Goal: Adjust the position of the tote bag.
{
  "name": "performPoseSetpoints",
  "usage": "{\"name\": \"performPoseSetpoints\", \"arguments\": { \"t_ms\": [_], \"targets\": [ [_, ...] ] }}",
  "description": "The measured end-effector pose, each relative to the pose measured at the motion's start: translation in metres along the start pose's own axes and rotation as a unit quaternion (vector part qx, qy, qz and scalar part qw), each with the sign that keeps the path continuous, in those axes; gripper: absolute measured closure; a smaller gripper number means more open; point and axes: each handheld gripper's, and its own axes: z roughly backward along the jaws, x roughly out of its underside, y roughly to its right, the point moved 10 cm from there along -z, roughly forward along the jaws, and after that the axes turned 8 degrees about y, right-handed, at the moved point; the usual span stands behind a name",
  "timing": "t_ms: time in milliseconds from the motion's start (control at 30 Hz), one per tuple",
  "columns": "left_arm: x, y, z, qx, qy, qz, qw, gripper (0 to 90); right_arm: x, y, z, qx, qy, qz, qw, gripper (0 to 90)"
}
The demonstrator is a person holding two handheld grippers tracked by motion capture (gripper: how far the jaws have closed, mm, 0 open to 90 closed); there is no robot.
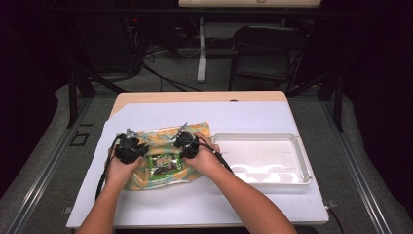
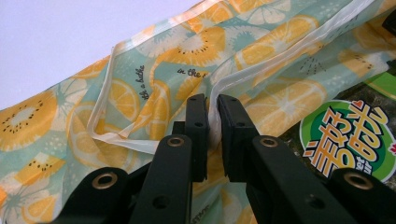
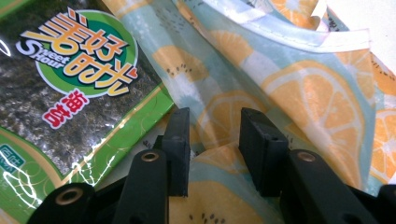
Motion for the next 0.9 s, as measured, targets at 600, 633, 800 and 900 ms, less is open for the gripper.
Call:
{"name": "performPoseSetpoints", "arguments": {
  "t_ms": [600,633,800,900],
  "targets": [
    [0.0001,-0.0007,-0.0013,-0.002,0.005,0.003,1.0000,82.4,0.0058,-0.0026,-0.0078,0.007,-0.015,0.023,0.9996,61.2],
    [0.0002,-0.0008,-0.0013,-0.002,0.004,0.003,1.0000,82.5,0.0051,-0.0021,-0.0079,0.010,-0.013,0.022,0.9996,62.4],
    [0.0003,-0.0005,-0.0014,-0.002,0.004,0.002,1.0000,82.3,0.0023,-0.0027,-0.0077,0.007,-0.008,0.018,0.9998,76.5],
    [0.0003,-0.0005,-0.0014,-0.002,0.004,0.002,1.0000,82.2,0.0012,-0.0048,-0.0069,0.002,-0.006,0.017,0.9998,83.0]
  ]
}}
